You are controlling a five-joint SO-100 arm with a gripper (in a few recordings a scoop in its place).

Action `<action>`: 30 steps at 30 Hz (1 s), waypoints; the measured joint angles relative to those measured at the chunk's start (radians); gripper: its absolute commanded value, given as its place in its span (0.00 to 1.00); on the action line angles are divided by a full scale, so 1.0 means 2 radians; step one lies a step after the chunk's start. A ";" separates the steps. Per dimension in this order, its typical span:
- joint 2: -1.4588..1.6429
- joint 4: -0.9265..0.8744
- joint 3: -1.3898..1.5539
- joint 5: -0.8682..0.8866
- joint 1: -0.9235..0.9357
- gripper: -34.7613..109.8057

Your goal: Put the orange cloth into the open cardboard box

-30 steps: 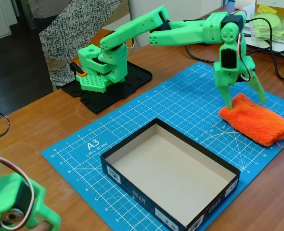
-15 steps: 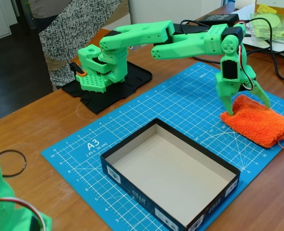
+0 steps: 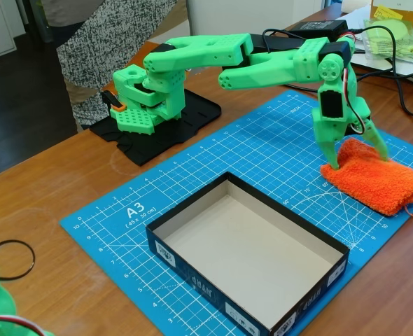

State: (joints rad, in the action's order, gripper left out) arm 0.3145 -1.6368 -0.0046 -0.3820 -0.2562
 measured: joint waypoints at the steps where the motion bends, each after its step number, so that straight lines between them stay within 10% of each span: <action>1: 0.000 0.005 0.000 0.002 0.002 0.24; 30: 0.300 -0.004 0.199 0.087 0.110 0.24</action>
State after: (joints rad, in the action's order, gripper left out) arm 0.9143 -1.6444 0.3927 -0.2071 -0.0368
